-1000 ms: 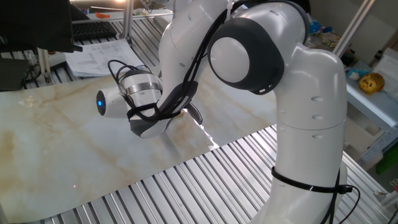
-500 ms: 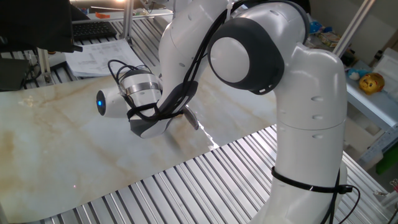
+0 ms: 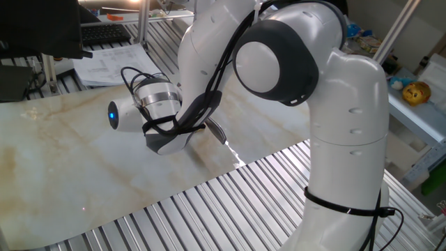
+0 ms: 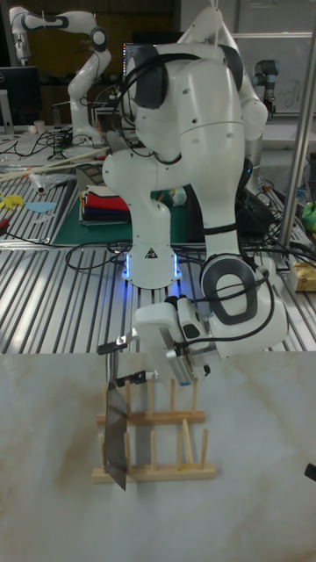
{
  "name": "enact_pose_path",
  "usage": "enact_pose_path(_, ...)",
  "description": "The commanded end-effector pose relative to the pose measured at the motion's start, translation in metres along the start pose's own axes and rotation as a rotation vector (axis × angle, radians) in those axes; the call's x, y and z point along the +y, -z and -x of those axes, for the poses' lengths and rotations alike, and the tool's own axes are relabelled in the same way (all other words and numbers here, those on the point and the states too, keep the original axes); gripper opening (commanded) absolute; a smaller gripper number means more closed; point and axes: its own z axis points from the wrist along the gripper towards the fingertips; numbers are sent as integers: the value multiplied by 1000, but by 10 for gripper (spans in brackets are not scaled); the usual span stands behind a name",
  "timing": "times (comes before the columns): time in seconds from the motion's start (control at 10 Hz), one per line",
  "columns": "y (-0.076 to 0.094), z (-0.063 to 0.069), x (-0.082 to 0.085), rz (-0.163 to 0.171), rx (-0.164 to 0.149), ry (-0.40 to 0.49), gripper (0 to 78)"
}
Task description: Put the knife on the knife rack
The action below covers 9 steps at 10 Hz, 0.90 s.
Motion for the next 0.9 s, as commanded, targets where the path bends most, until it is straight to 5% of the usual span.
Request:
enact_pose_path(0.1, 10, 5, -9, 142, 9, 20, 774)
enact_pose_path(0.4, 11, 5, -14, 180, 7, 14, 774)
enact_pose_path(0.5, 12, 6, -21, 244, 8, 10, 774)
enact_pose_path(0.9, 24, 13, -41, 362, 33, 15, 774)
